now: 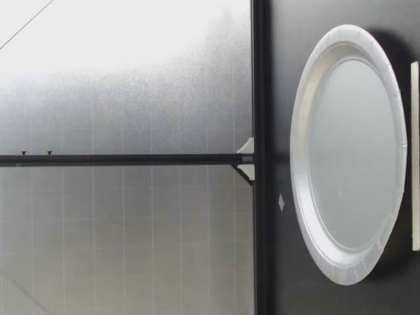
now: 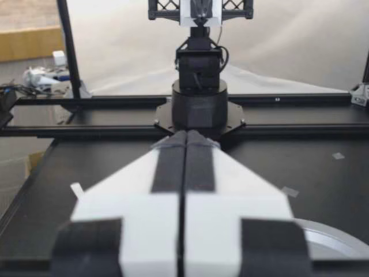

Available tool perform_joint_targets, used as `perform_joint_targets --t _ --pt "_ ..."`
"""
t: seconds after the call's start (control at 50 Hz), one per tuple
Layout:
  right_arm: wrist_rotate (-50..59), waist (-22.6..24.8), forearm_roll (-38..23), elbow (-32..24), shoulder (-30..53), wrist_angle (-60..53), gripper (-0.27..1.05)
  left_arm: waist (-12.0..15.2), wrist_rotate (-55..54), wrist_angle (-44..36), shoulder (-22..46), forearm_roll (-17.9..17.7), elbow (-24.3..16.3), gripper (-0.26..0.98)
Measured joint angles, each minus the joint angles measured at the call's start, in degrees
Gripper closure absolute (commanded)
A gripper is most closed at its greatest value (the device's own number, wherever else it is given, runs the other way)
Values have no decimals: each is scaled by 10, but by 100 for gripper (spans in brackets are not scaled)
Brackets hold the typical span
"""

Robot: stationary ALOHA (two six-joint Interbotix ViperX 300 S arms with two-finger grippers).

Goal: Pick up the fork and place it on the plate.

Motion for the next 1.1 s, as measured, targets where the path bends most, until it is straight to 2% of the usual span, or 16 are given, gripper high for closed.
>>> perform_joint_targets --t 0.08,0.16,0.22,0.4,0.52,0.58,0.68,0.8,0.94,1.06,1.1 --pt "-3 0 0 10 -4 0 91 3 -6 1 -15 -4 14 79" --pt "-2 0 0 18 -14 0 91 6 -15 18 -33 -17 15 80" --pt "-1 0 0 20 -25 0 91 6 -15 62 -41 -25 1 80" --pt "-1 0 0 21 -45 0 91 6 -28 330 -40 -44 -141 80" --pt "-1 0 0 22 -46 0 91 7 -64 467 -15 -83 -224 79" --pt "-1 1 0 23 -45 -1 91 7 -86 513 -5 -116 -247 79" --pt "-2 0 0 25 -42 -3 91 7 -110 556 -2 -159 -263 75" --pt "-1 0 0 28 -40 -10 90 7 -119 569 -10 -229 -270 64" --pt "-1 -4 0 30 -39 -11 90 7 -118 570 -5 -309 -275 41" --pt "-1 -10 0 31 -39 -11 90 7 -117 570 4 -333 -290 13" --pt "-1 -11 0 31 -39 -11 90 7 -116 570 6 -334 -291 9"
